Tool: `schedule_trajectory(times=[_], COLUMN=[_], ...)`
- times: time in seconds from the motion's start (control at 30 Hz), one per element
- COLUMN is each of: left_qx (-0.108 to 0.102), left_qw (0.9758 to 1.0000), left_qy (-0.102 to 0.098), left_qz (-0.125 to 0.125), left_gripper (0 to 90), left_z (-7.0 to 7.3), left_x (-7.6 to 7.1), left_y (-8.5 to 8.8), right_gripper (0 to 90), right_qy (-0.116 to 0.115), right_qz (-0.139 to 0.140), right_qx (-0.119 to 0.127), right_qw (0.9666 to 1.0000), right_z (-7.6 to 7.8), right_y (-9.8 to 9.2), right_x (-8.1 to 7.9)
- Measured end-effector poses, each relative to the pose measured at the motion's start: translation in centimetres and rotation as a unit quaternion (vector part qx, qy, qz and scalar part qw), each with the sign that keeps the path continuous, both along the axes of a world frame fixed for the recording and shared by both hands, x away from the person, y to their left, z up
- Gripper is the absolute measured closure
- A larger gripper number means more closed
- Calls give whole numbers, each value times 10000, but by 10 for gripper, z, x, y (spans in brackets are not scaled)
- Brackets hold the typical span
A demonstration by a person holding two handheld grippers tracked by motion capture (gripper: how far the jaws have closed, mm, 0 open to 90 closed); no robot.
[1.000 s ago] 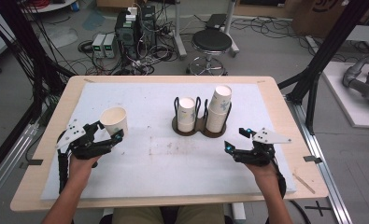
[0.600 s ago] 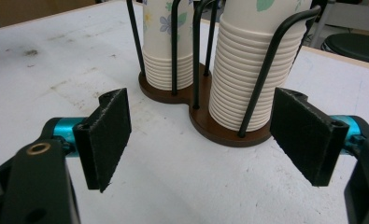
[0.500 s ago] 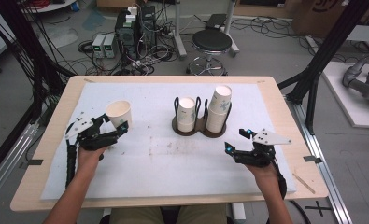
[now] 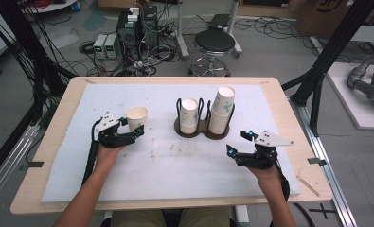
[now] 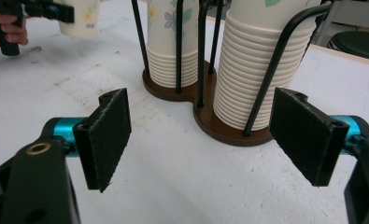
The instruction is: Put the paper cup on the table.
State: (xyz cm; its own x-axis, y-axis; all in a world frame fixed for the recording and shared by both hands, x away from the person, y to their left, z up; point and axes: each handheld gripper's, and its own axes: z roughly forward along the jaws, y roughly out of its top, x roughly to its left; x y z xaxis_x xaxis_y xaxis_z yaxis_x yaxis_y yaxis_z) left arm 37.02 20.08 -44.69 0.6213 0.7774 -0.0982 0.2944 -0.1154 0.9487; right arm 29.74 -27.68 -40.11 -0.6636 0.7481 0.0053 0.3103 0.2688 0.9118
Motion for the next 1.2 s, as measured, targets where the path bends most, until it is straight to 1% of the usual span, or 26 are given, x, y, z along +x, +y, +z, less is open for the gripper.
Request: schedule_trajectory(times=[0.1,0.17,0.2,0.27,0.3,0.4,0.43,0.47,0.57,0.63,0.73,0.87,0.93,0.97,1.03,1.1,1.13,1.17,1.2], left_qx=[271,371,424,594,609,760,780,864,1060,1079,1062,1002,944,915,917,825,827,797,761], left_qw=[9995,9989,9984,9968,9966,9948,9944,9935,9918,9916,9913,9919,9918,9918,9914,9925,9928,9935,9939], left_qy=[178,247,323,461,475,599,632,663,653,653,711,726,824,862,908,878,847,797,788], left_qz=[48,132,168,262,284,319,326,319,304,300,300,294,262,238,223,182,170,160,161], left_gripper=[318,323,325,330,331,333,333,333,333,333,330,317,310,295,233,201,200,198,194], left_z=[-5,-5,-5,-5,-5,-4,-4,-3,-2,-2,-2,-4,-5,-6,-6,-5,-3,-2,-2], left_x=[2,2,2,2,2,0,-1,-2,-5,-6,-6,-7,-7,-7,-8,-10,-12,-15,-17], left_y=[-4,-7,-8,-9,-9,-9,-9,-9,-10,-10,-8,-7,-6,-7,-7,-7,-5,-4,-3], right_gripper=[218,218,217,218,218,218,217,218,218,218,218,218,218,218,218,218,218,218,218], right_qy=[0,-3,-12,-8,-3,18,11,20,18,13,18,30,40,38,37,43,30,37,31], right_qz=[2,6,16,27,34,55,61,59,79,88,86,67,81,90,94,87,85,78,79], right_qx=[-5,-3,1,-12,-10,-15,-23,-27,-24,-32,-57,-35,-46,-44,-65,-56,-63,-58,-51], right_qw=[10000,10000,10000,10000,10000,10000,10000,10000,10000,10000,9999,10000,9999,9999,9999,9999,9999,9999,10000], right_z=[0,0,0,0,0,0,0,0,1,1,1,1,1,0,0,1,1,1,1], right_y=[0,0,0,0,1,1,1,1,2,2,2,1,1,2,2,1,1,1,0], right_x=[0,0,0,0,0,0,0,0,-1,-1,-1,-1,-1,0,0,-1,-1,-1,-1])
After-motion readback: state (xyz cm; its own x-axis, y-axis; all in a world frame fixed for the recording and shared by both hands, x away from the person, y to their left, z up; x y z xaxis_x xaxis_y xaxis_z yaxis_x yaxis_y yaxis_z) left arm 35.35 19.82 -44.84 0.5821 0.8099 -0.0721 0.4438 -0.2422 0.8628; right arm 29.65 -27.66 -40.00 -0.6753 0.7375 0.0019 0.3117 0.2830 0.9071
